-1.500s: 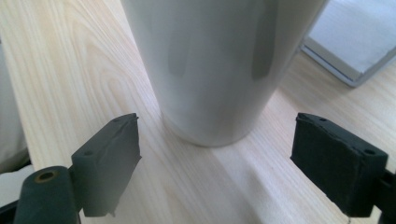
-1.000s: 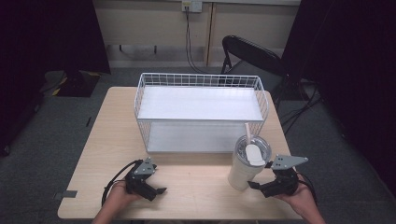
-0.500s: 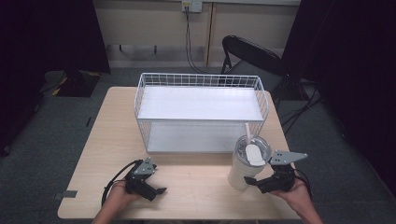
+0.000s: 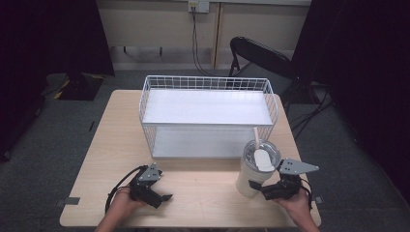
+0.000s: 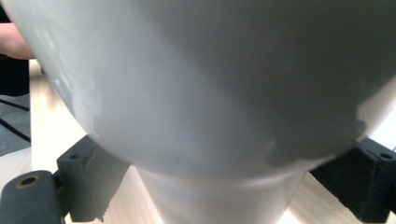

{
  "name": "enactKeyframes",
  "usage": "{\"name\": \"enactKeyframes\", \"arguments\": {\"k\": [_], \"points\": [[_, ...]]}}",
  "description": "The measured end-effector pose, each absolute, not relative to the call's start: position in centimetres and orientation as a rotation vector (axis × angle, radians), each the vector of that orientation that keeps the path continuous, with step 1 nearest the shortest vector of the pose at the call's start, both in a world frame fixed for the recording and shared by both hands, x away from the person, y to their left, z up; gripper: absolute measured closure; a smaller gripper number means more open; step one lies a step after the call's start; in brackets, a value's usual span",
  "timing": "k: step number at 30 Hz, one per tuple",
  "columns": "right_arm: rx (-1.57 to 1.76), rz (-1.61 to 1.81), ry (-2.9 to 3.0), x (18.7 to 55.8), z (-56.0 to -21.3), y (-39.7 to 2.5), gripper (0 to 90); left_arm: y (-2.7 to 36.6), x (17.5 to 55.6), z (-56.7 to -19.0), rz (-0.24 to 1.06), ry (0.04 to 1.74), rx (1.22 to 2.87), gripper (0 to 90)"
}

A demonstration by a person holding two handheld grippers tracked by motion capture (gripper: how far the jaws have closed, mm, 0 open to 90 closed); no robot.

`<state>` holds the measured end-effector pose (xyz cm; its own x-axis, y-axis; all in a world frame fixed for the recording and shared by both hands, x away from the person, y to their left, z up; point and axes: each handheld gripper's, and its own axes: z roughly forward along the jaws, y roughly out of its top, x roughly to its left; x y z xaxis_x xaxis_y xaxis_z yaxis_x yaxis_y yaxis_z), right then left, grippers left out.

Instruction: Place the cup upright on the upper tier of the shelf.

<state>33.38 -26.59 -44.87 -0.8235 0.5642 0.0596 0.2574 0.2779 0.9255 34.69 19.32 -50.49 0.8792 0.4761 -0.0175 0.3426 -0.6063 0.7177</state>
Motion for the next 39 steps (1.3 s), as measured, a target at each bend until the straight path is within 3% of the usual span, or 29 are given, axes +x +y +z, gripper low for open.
{"name": "enactKeyframes", "arguments": {"k": [39], "points": [[0.718, 1.571, 2.230, 33.63, -44.84, -25.83, 9.4, 19.29, 34.73, -50.50, 0.224, 0.580, 2.275, 3.4]]}}
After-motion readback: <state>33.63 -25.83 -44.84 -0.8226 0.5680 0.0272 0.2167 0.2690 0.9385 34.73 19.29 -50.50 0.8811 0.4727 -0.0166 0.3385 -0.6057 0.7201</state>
